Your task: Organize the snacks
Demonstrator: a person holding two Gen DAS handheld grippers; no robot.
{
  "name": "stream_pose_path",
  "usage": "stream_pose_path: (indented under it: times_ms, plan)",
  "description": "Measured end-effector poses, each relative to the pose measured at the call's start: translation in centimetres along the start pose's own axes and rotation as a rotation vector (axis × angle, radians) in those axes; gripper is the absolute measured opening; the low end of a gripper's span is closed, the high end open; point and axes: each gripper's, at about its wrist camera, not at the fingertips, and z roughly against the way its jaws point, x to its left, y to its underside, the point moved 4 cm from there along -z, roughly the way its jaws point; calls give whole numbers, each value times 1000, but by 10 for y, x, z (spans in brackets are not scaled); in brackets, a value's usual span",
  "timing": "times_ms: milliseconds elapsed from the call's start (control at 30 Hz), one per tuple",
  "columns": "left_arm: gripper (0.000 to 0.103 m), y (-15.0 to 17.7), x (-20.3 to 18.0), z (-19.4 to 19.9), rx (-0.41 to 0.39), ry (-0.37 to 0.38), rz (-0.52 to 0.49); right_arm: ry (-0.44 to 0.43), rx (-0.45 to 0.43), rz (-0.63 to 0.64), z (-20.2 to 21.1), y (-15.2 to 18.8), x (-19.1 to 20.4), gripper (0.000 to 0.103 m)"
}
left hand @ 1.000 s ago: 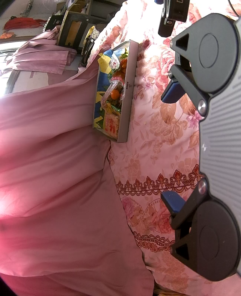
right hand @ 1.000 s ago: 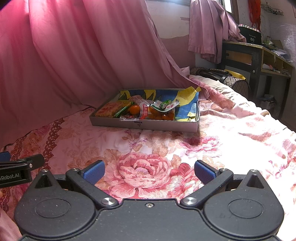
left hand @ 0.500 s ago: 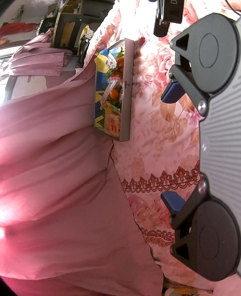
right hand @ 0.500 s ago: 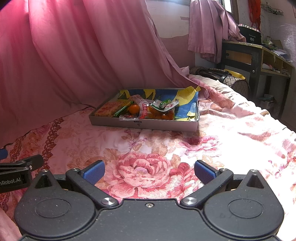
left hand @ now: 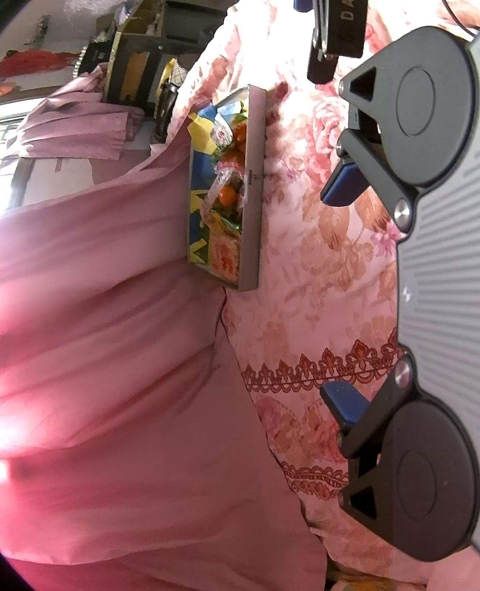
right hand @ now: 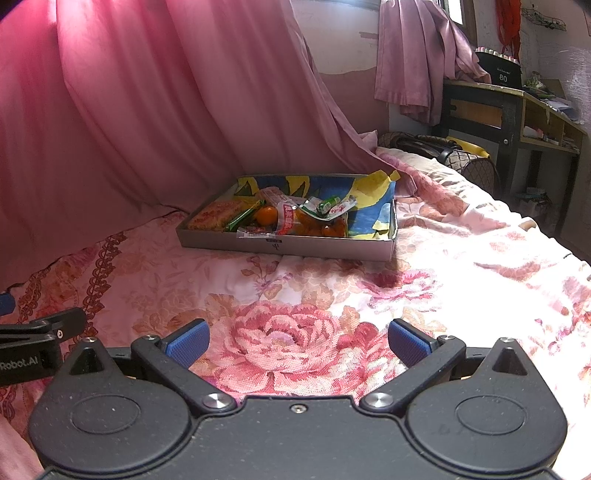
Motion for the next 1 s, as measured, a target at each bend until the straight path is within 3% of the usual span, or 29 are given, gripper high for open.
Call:
stream_pose_path:
  times_ms: [1000]
  plan:
    - [103, 2, -2, -3, 54, 13, -9, 5, 6, 4, -1, 4, -1, 102]
